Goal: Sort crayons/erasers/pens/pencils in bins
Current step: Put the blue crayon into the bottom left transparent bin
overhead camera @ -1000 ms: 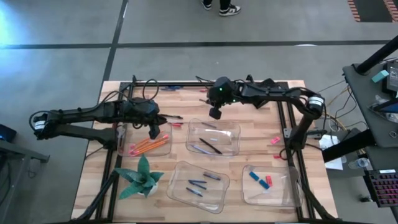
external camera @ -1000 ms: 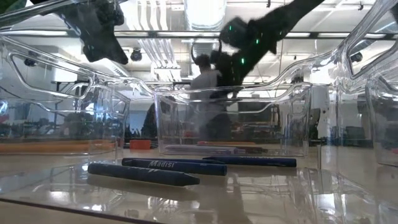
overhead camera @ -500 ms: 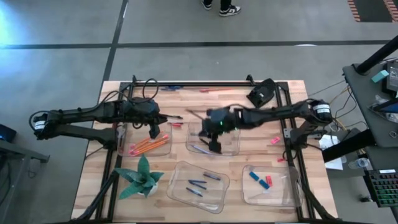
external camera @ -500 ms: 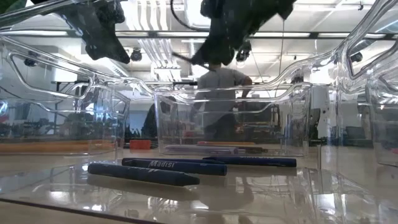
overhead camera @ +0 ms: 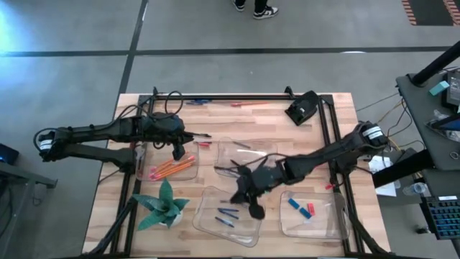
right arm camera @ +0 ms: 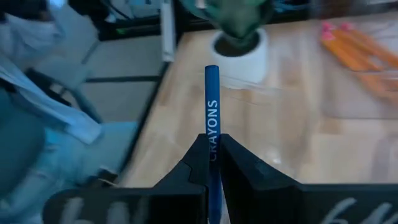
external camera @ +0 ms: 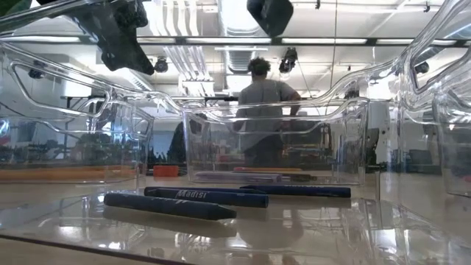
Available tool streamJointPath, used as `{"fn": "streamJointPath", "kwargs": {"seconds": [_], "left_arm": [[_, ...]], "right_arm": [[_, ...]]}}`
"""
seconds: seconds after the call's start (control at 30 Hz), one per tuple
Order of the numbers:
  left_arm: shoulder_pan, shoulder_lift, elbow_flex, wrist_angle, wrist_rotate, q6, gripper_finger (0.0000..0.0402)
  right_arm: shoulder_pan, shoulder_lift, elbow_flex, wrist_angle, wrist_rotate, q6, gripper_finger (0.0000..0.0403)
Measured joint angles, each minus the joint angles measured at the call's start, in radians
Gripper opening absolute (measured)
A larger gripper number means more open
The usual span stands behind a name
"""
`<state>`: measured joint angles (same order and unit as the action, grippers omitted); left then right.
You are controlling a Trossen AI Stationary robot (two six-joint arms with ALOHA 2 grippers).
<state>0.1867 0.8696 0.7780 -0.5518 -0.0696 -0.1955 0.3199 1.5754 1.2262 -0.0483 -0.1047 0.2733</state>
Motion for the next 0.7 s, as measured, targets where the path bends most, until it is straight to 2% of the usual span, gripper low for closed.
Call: {"fn": "streamJointPath", "kwargs": {"seconds": [0.27, 0.7], "left_arm": [[0.000, 0.000, 0.000, 0.004, 0.001, -0.011, 0.0034], [0.000, 0.000, 0.000, 0.021, 0.011, -0.087, 0.0034]], "right_arm": [[0.076, 0.119, 0.000, 0.109, 0.004, 0.134, 0.0013], [0.100, 0.275, 0.007, 0.112, 0.074, 0.397, 0.0013]]}}
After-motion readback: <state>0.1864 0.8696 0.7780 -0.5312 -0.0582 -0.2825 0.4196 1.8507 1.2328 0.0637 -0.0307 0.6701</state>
